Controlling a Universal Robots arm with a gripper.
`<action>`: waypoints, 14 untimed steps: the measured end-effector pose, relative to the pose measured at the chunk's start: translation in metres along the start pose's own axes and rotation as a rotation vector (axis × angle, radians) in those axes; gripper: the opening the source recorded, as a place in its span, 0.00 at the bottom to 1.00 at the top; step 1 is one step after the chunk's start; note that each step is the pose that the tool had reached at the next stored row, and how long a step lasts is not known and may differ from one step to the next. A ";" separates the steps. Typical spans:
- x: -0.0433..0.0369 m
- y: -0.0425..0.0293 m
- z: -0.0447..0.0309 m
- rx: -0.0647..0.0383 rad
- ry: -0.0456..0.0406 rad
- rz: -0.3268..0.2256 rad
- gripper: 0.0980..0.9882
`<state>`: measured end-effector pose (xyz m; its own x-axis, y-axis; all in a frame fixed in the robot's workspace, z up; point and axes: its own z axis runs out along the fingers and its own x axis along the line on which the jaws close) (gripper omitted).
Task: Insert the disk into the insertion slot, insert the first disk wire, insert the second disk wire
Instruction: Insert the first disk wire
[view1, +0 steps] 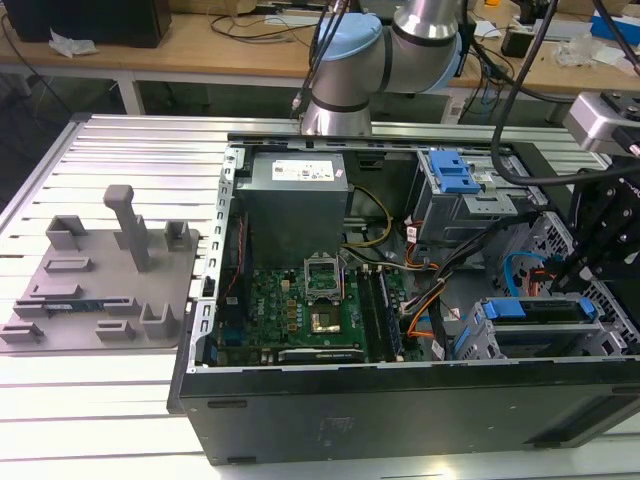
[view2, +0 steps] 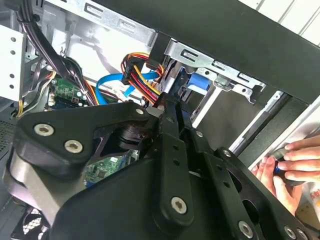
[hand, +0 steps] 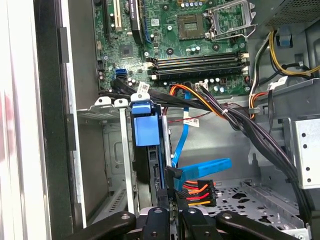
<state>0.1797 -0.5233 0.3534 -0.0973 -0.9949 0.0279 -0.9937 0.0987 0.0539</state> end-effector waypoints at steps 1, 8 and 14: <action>0.0002 0.0000 0.0000 0.000 -0.0001 0.003 0.07; 0.0016 -0.0001 0.0001 0.000 0.0032 0.005 0.07; 0.0038 -0.0003 0.0002 0.004 0.0041 0.007 0.07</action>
<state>0.1796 -0.5271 0.3533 -0.1037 -0.9941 0.0323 -0.9932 0.1053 0.0501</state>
